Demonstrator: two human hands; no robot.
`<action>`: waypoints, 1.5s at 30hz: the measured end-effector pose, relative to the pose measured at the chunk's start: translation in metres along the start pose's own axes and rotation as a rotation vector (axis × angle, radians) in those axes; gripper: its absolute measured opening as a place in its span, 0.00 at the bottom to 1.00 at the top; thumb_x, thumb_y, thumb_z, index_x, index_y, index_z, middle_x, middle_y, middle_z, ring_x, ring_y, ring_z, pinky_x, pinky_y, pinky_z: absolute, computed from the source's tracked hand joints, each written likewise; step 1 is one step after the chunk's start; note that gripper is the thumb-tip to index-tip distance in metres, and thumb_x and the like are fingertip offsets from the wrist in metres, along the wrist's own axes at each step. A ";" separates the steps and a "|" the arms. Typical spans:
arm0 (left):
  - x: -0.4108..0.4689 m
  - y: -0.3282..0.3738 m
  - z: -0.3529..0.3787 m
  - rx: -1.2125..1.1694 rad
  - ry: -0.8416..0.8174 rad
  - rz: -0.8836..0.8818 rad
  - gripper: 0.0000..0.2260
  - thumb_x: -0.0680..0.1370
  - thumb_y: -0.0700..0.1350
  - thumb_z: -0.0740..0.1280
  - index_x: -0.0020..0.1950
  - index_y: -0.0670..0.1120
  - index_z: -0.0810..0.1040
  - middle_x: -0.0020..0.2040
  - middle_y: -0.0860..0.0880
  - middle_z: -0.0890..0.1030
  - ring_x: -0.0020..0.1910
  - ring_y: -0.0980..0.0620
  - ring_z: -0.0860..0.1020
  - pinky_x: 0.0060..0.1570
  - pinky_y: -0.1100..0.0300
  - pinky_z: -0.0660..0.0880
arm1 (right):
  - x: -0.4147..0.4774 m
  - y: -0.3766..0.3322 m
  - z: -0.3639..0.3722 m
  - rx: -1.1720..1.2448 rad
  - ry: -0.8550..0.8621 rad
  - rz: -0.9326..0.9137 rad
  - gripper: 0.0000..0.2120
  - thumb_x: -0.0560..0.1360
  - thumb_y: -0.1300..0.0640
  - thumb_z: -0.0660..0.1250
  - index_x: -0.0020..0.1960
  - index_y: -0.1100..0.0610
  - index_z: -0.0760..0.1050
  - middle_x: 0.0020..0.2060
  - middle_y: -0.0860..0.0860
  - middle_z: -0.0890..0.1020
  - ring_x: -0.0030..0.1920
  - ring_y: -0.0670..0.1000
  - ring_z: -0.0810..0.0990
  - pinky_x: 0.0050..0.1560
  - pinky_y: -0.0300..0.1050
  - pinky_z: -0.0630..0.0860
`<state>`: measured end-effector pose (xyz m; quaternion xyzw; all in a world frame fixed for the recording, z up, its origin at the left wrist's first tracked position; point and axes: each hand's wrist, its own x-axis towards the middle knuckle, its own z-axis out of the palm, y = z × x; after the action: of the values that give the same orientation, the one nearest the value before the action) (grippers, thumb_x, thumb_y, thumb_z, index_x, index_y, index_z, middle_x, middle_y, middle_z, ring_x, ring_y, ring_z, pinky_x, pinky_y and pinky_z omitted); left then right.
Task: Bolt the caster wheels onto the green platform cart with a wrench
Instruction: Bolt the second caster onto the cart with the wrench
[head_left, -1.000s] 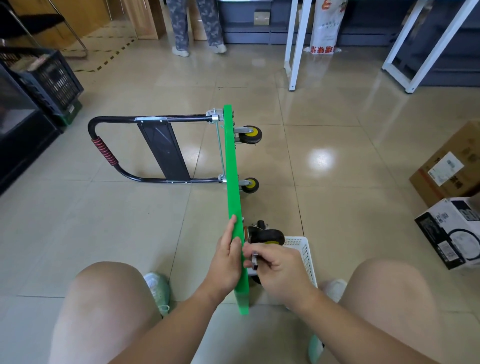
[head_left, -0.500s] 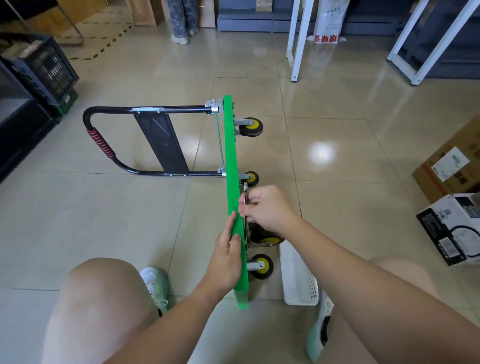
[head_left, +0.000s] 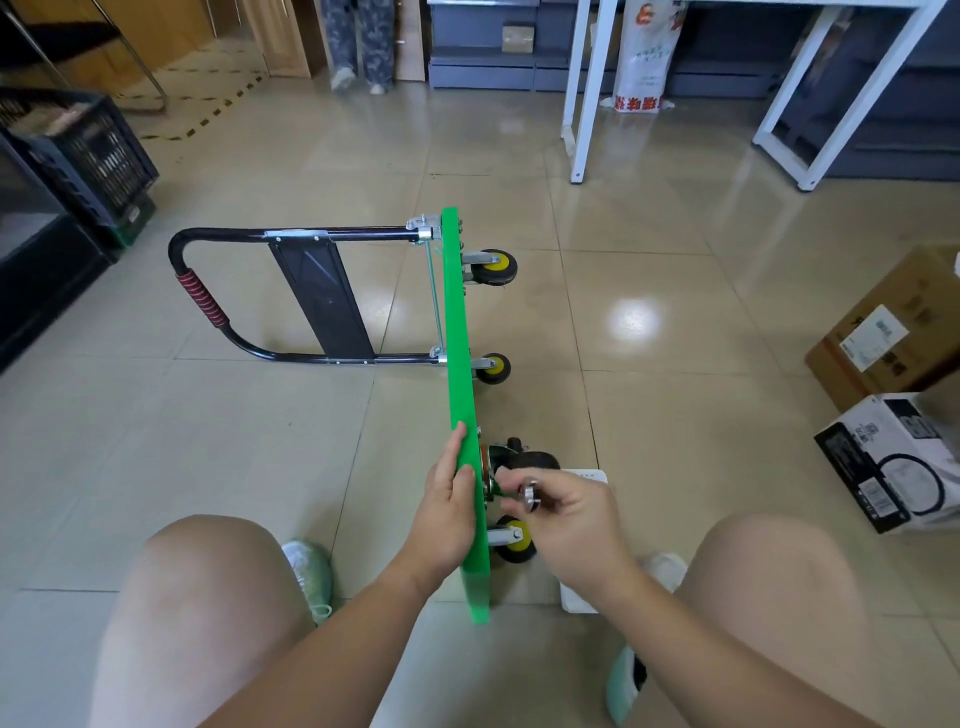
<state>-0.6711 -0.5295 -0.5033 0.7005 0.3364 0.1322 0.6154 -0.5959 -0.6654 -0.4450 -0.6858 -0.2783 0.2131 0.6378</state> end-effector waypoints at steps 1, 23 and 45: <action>0.000 0.001 0.000 -0.007 0.003 -0.004 0.23 0.85 0.52 0.53 0.80 0.68 0.58 0.78 0.52 0.67 0.75 0.55 0.68 0.78 0.52 0.63 | -0.003 0.003 0.003 0.001 -0.003 -0.021 0.25 0.71 0.77 0.70 0.43 0.44 0.86 0.45 0.46 0.87 0.50 0.47 0.86 0.52 0.41 0.81; -0.001 0.001 0.000 0.017 0.021 -0.011 0.23 0.88 0.45 0.53 0.82 0.62 0.59 0.79 0.56 0.65 0.77 0.61 0.63 0.77 0.63 0.56 | 0.103 -0.023 0.014 -0.192 -0.123 0.252 0.08 0.75 0.65 0.72 0.45 0.52 0.81 0.43 0.49 0.86 0.44 0.48 0.86 0.51 0.49 0.84; 0.003 -0.003 0.000 -0.050 -0.019 0.024 0.23 0.88 0.45 0.52 0.82 0.63 0.59 0.73 0.50 0.71 0.58 0.66 0.77 0.57 0.71 0.73 | -0.007 0.027 0.017 -0.089 0.072 -0.121 0.23 0.73 0.68 0.66 0.49 0.40 0.83 0.48 0.46 0.86 0.50 0.52 0.86 0.52 0.58 0.82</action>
<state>-0.6704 -0.5277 -0.5068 0.6901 0.3188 0.1412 0.6342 -0.6096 -0.6576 -0.4735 -0.7027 -0.3055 0.1369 0.6278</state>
